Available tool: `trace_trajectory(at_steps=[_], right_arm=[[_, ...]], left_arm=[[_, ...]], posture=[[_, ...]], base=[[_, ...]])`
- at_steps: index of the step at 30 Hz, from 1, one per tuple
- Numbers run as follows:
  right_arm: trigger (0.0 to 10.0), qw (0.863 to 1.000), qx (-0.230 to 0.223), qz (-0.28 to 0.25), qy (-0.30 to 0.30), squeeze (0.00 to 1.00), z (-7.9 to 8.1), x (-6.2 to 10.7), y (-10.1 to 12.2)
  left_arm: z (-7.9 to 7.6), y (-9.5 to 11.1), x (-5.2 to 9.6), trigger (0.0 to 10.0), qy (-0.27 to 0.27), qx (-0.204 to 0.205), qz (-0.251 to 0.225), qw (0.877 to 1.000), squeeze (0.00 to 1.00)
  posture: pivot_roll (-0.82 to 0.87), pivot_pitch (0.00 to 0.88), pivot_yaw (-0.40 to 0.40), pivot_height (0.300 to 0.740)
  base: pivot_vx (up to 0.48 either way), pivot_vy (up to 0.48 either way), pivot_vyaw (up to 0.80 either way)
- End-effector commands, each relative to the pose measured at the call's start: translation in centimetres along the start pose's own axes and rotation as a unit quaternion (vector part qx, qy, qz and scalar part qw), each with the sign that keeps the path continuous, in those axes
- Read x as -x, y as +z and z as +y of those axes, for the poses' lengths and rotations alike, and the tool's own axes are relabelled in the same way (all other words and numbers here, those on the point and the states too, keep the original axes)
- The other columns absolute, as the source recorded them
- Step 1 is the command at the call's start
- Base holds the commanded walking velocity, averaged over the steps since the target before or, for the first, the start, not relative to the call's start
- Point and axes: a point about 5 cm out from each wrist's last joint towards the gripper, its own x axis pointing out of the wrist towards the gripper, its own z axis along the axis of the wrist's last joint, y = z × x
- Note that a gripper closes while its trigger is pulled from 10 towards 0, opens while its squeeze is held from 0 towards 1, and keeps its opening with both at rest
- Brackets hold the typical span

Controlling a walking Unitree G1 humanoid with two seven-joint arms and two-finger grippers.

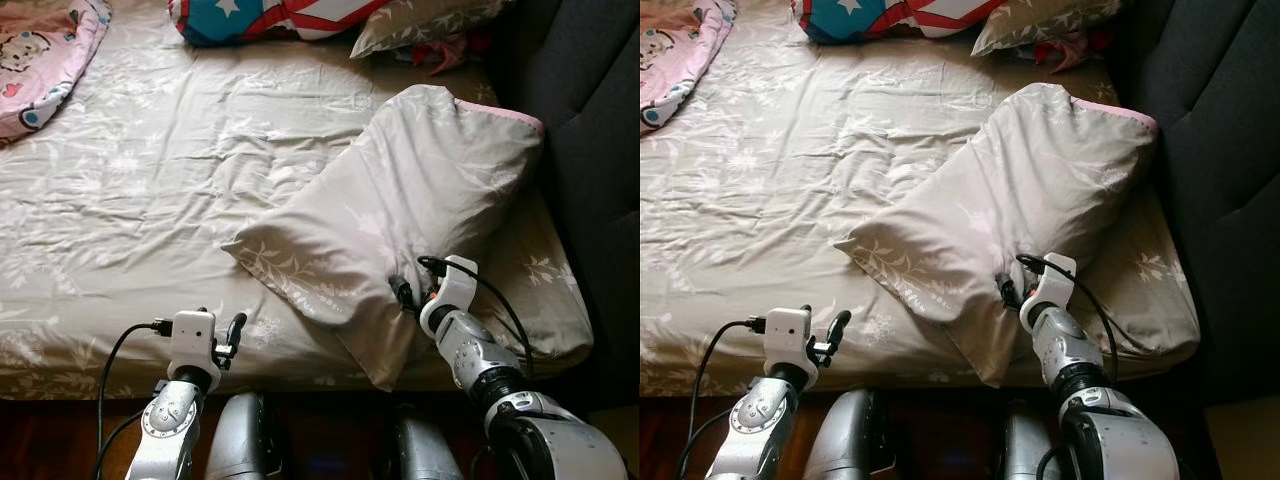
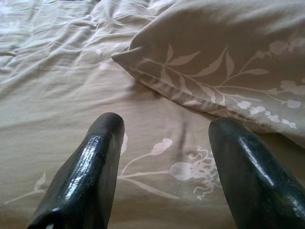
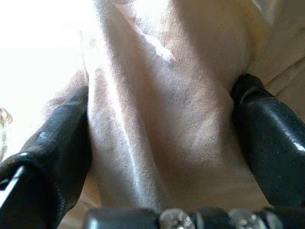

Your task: Clean up the room

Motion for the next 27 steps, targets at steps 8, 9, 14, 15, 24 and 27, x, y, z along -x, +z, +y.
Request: trace_trajectory(at_steps=[8, 9, 14, 15, 24, 27], right_arm=[[10.0, 0.996, 0.026, 0.08, -0.007, 0.0, 0.1, 0.7, -5.9], [10.0, 0.996, 0.024, 0.081, -0.005, 0.0, 0.1, 0.7, -6.1], [0.0, 0.997, -0.009, 0.078, 0.005, 0.0, 0.5, 0.7, -6.6], [0.0, 0.997, -0.007, 0.078, 0.007, 0.0, 0.6, 0.7, -6.6], [0.0, 0.996, -0.03, 0.079, 0.017, 0.0, 1.0, 0.8, -7.2], [0.0, 0.996, -0.032, 0.079, 0.016, 0.0, 1.0, 0.9, -7.4]], left_arm=[[0.2, -0.6, 0.7, 10.0, 0.002, 0.0, 0.015, 1.0, 0.0], [0.3, -0.6, 0.7, 10.0, 0.002, 0.0, 0.016, 1.0, 0.0], [0.6, -0.5, 1.0, 10.0, 0.005, -0.005, 0.017, 1.0, 0.0], [0.7, -0.5, 1.1, 10.0, 0.005, -0.005, 0.017, 1.0, 0.0], [0.8, -0.3, 1.0, 10.0, 0.01, -0.007, 0.019, 1.0, 0.0], [0.8, -0.2, 0.9, 10.0, 0.01, -0.007, 0.019, 1.0, 0.0]], posture=[[0.0, 0.263, 0.03, 0.625], [0.0, 0.263, 0.03, 0.625], [0.04, 0.273, 0.04, 0.625], [0.05, 0.273, 0.043, 0.625], [0.04, 0.271, 0.046, 0.625], [0.04, 0.267, 0.047, 0.625]], base=[[0.0, 0.0, 0.0], [0.0, 0.0, 0.0], [0.0, 0.0, 0.0], [0.0, 0.0, 0.0], [0.0, 0.0, 0.0], [0.0, 0.0, 0.0]])
